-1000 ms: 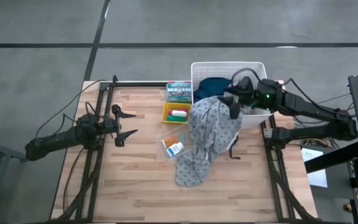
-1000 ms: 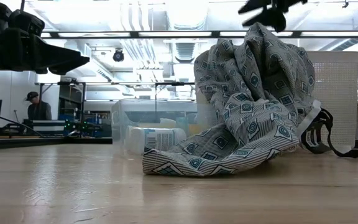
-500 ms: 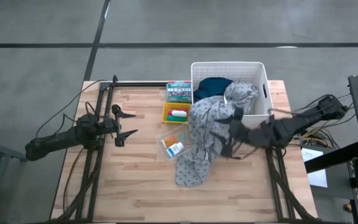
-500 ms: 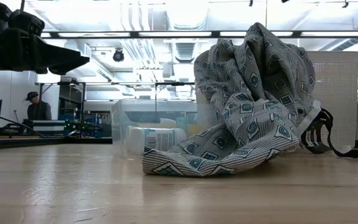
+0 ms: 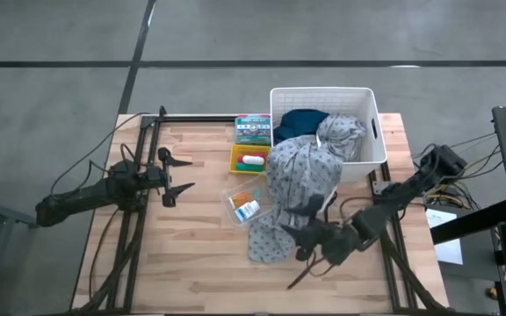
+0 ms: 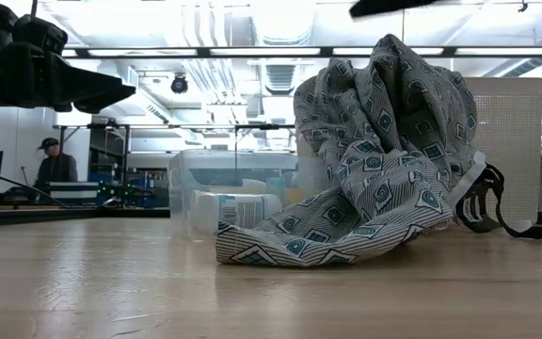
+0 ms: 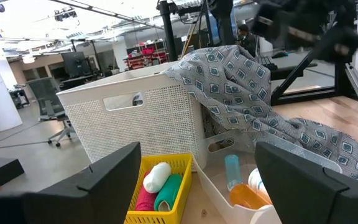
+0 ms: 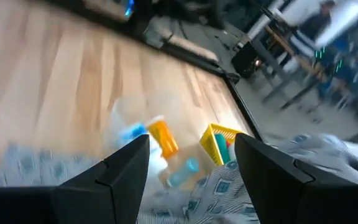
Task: Pick & Place Medicine items
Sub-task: Put the gray patient gown into the white bin
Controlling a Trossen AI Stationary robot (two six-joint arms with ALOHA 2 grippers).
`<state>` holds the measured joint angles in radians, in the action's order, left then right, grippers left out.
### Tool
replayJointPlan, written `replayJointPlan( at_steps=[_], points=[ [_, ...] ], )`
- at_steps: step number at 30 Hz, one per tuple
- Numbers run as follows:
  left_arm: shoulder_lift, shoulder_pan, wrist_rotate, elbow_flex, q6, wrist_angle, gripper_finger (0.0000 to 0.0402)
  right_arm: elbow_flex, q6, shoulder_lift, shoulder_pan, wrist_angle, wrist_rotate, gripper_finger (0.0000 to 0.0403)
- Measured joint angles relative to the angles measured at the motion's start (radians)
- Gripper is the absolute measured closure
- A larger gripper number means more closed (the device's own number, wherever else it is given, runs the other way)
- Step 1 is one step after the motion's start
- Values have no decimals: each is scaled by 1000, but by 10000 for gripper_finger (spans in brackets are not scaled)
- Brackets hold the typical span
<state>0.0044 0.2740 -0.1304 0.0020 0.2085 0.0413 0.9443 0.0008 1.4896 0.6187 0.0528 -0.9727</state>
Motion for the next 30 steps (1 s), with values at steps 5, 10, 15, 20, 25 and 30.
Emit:
replayJointPlan(
  at_steps=[5,10,15,20,25,30],
  points=[
    [0,0,0,0,0,0,81,0,-145,110,19,1,0,170],
    [0,0,0,0,0,0,81,0,-188,193,43,3,0,170],
    [0,0,0,0,0,0,81,0,-55,245,109,0,5,170],
    [0,0,0,0,0,0,81,0,22,302,172,2,5,170],
    [0,0,0,0,0,0,81,0,22,337,220,6,5,170],
    [0,0,0,0,0,-1,81,-2,22,376,238,21,3,172]
  ],
)
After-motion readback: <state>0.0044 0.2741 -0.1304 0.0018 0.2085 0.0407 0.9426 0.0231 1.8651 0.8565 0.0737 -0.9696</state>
